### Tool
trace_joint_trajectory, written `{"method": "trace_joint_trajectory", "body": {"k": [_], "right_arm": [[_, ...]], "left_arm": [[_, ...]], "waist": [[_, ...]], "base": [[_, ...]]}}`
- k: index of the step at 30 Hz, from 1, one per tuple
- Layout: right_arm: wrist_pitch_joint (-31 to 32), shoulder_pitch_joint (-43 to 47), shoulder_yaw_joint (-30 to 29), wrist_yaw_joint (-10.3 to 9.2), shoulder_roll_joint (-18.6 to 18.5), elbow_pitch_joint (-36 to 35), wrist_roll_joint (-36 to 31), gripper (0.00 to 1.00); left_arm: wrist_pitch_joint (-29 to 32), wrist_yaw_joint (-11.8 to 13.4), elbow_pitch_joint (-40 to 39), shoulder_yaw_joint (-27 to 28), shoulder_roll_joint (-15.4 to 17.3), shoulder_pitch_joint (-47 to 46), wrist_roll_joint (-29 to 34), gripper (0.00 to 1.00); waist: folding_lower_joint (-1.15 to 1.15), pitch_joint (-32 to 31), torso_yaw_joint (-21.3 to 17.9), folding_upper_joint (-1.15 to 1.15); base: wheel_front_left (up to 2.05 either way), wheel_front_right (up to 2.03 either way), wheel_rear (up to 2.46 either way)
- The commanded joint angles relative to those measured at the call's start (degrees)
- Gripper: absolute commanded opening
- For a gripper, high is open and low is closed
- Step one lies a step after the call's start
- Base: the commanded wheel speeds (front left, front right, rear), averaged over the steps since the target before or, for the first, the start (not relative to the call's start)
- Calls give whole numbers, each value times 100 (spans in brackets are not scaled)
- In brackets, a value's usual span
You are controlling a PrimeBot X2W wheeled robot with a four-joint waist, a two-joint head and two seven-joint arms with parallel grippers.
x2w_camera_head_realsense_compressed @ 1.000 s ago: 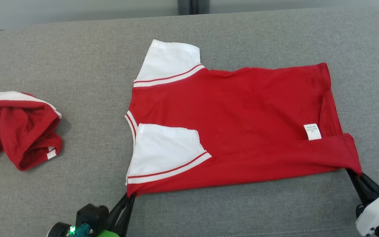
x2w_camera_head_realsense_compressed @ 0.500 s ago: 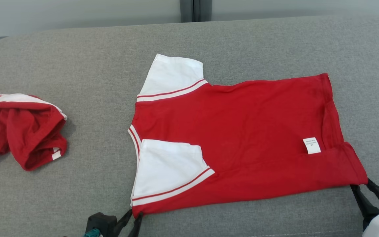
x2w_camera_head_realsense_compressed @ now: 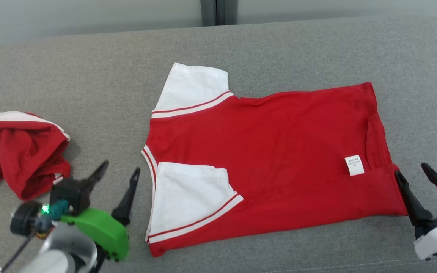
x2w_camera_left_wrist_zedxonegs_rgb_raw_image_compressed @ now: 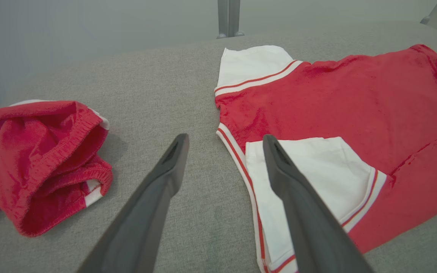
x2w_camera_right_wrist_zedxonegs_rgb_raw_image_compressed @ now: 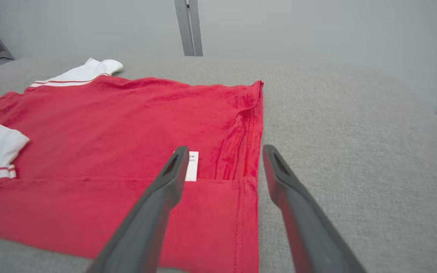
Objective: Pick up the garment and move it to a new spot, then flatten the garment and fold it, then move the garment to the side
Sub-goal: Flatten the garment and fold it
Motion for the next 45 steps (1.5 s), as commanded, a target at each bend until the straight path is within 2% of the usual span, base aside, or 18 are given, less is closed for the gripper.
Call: {"method": "trace_joint_trajectory", "body": {"k": [1, 6, 11, 15, 20, 29, 45], "right_arm": [[-15, -194, 31, -11, -2, -55, -73, 100], [-15, -842, 102, -11, 89, -224, -178, 100], [-15, -1406, 185, -11, 16, -390, -151, 100], [-15, -1673, 212, -11, -28, -466, -172, 100], [-15, -1905, 201, -10, 38, -424, -167, 100], [-15, -2076, 74, -10, 237, -458, -227, 100], [-15, -2158, -94, -11, 492, -464, -293, 100]], "left_arm": [[131, -96, 33, 96, 127, -420, 89, 100], [794, -750, 586, 255, 31, -1876, -80, 100], [1891, -1514, 1480, 227, -257, -3445, -452, 100], [2503, -1866, 2234, 215, -529, -4477, -599, 100], [2931, -2259, 3125, 66, -786, -5286, -601, 100], [2988, -2590, 3976, -14, -981, -5953, -504, 100], [2991, -2761, 4598, -342, -1014, -6218, -294, 100]], "waist": [[0, 223, -23, 0], [0, 742, -55, 0], [0, 1409, -150, 0], [0, 1858, -261, 0], [0, 2246, -454, 0], [0, 2684, -766, 0], [0, 2916, -996, 0]], "base": [[0, 0, 0], [0, 0, 0], [0, 0, 0], [0, 0, 0], [0, 0, 0], [0, 0, 0], [0, 0, 0]]}}
